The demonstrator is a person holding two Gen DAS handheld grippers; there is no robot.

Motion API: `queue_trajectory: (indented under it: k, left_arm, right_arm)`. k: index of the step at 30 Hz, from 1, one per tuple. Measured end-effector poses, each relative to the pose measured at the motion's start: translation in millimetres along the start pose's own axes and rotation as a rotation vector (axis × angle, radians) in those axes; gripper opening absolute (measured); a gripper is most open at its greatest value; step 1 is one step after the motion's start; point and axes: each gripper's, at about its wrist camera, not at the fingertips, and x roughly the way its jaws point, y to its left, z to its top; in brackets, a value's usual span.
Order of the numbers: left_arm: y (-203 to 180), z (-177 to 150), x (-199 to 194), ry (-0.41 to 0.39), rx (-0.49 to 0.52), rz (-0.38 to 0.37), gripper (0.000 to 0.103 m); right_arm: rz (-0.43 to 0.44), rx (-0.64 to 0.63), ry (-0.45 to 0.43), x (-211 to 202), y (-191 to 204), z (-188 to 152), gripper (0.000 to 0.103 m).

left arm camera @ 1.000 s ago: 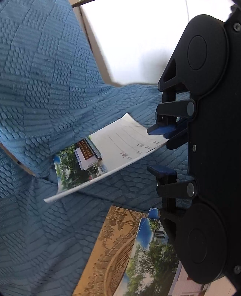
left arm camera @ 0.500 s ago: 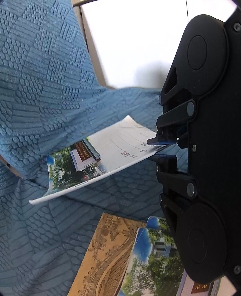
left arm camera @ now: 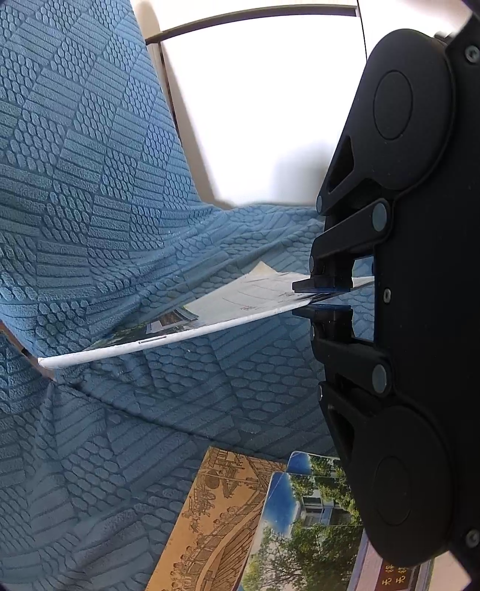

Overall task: Organize objects
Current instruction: 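Close the left gripper on the postcard edge while the right gripper closes beside it, then lift the postcard and carry it toward the book stack with both grippers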

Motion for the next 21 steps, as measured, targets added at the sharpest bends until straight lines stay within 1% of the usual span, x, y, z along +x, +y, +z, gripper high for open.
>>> queue_trajectory:
  k: [1, 3, 4, 6, 8, 12, 15, 17, 18, 21]
  left_arm:
    - [0.3, 0.6, -0.2, 0.002, -0.004, -0.006, 0.004]
    - [1.0, 1.3, -1.0, 0.004, -0.009, -0.016, 0.004]
    - [0.8, 2.1, -1.9, 0.001, -0.008, -0.022, 0.004]
    - [-1.3, 4.0, -2.1, -0.003, -0.002, -0.023, 0.004]
    - [-2.1, 4.8, -2.6, -0.003, 0.001, -0.026, 0.004]
    - [-2.4, 4.8, -5.0, -0.006, 0.003, -0.028, 0.004]
    - [-1.4, 4.9, -6.1, 0.0, -0.003, -0.037, 0.003]
    - [0.4, 4.4, -8.0, 0.002, -0.003, -0.036, 0.003]
    - [0.8, 4.9, -8.8, 0.001, -0.003, -0.035, 0.003]
    - [2.5, 7.1, -12.0, -0.002, -0.004, -0.038, 0.003]
  right_arm:
    - [0.053, 0.089, -0.006, 1.8, -8.6, 0.4, 0.069]
    - [0.151, 0.25, -0.019, 7.2, -23.6, -1.0, 0.069]
    - [0.184, 0.315, -0.021, 11.6, -29.1, -1.9, 0.07]
    - [0.211, 0.398, -0.017, 20.7, -34.0, -2.4, 0.075]
    - [0.228, 0.437, -0.019, 26.0, -37.7, -4.2, 0.075]
    - [0.231, 0.503, -0.031, 42.6, -45.6, -3.5, 0.075]
    - [0.231, 0.557, -0.06, 50.5, -55.0, 2.6, 0.074]
    - [0.258, 0.604, -0.087, 53.9, -63.8, 5.6, 0.074]
    - [0.256, 0.612, -0.096, 55.5, -66.8, 8.1, 0.074]
    - [0.208, 0.596, -0.124, 56.8, -73.5, 17.5, 0.073]
